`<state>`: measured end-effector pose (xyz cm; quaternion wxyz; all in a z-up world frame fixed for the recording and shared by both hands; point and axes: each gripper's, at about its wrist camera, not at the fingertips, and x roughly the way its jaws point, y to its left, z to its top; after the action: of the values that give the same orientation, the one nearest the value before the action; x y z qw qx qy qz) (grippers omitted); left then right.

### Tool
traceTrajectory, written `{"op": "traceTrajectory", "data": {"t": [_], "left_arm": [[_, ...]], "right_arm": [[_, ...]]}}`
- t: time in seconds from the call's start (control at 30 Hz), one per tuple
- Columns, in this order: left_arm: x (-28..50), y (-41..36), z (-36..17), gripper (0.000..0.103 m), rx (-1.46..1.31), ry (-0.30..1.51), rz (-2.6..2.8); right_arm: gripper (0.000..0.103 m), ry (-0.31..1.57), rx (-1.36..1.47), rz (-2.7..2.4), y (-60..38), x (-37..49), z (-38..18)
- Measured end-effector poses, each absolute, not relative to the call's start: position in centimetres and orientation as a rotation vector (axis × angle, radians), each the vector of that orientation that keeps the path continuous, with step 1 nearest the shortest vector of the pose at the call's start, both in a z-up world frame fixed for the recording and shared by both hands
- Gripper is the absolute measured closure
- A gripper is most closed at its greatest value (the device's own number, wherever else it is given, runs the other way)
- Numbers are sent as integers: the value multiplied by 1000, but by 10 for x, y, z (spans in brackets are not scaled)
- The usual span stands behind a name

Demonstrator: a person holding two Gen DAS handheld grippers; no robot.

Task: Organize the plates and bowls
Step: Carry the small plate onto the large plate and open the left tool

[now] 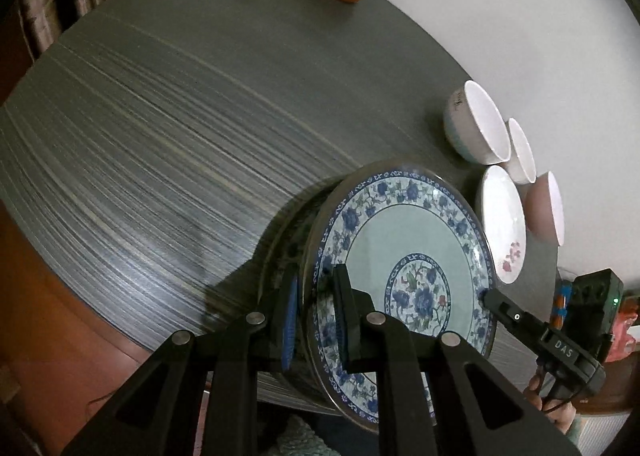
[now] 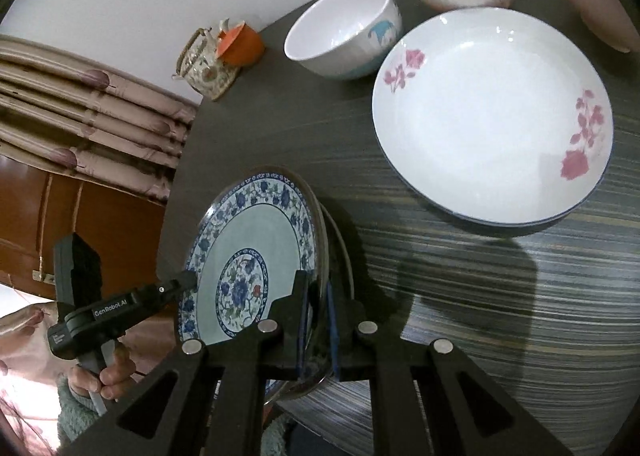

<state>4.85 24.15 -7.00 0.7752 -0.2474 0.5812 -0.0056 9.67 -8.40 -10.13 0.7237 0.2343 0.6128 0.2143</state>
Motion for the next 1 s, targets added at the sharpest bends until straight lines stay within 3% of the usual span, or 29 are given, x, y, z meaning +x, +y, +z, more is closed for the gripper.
{"op": "traceTrajectory", "data": {"t": [0.63,1.0], "left_arm": [[61,231,-90,89,-536,1289,4],[62,226,-90,81,-514,1298,24]], "right_arm": [[90,1403,416,418,-64,97,-110],[89,1443,388,404,-60,96,-116]]}}
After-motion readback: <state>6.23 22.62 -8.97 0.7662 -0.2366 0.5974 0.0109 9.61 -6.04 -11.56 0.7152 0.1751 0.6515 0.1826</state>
